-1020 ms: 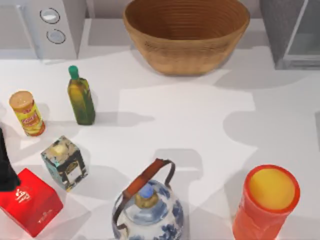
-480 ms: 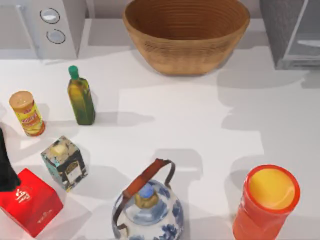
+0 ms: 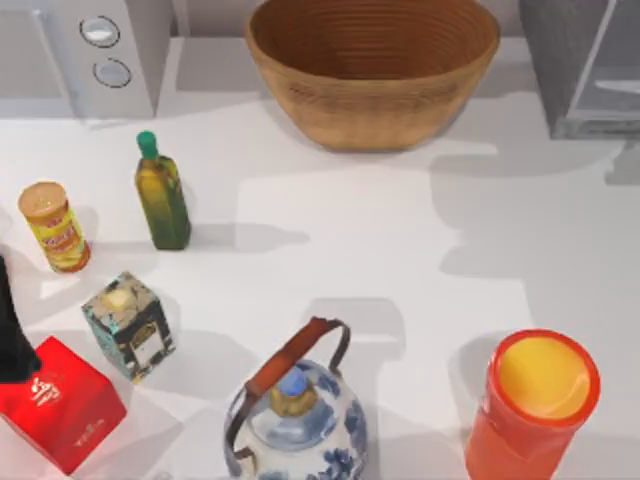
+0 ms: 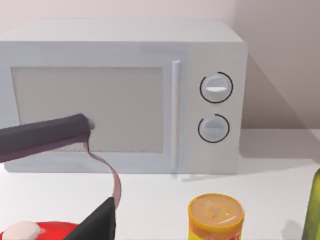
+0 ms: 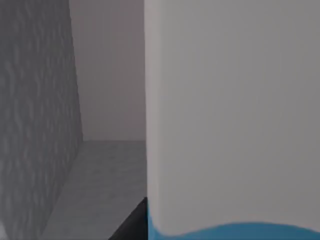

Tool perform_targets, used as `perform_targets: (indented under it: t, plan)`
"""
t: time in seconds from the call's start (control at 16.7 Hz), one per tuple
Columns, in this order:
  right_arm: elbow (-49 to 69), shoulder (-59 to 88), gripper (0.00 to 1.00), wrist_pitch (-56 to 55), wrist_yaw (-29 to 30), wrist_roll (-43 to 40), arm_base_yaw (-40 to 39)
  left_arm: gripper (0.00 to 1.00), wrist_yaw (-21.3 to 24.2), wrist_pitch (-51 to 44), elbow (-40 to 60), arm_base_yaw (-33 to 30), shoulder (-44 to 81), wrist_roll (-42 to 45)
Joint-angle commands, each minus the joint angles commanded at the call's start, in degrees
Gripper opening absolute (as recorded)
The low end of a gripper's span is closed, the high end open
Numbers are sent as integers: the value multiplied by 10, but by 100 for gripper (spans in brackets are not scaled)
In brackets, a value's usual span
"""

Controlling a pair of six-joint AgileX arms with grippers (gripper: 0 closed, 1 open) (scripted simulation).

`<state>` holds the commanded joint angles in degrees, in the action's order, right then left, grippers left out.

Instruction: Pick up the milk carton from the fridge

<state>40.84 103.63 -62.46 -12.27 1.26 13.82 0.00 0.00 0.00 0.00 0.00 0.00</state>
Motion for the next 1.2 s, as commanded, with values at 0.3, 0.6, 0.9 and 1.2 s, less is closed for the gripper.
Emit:
perform_targets:
  t: [0.3,0.6,0.9,1.2]
  plan:
    - [-30,-80,0,48,8,-3,-15,100,0,0,0,0,0,0]
    - [-112,-295,0,174,33,-6,-42,100,0,0,0,0,0,0]
    - [-230,-589,0,348,65,-7,-77,100,0,0,0,0,0,0]
    - [-340,-865,0,513,97,-9,-111,100,0,0,0,0,0,0]
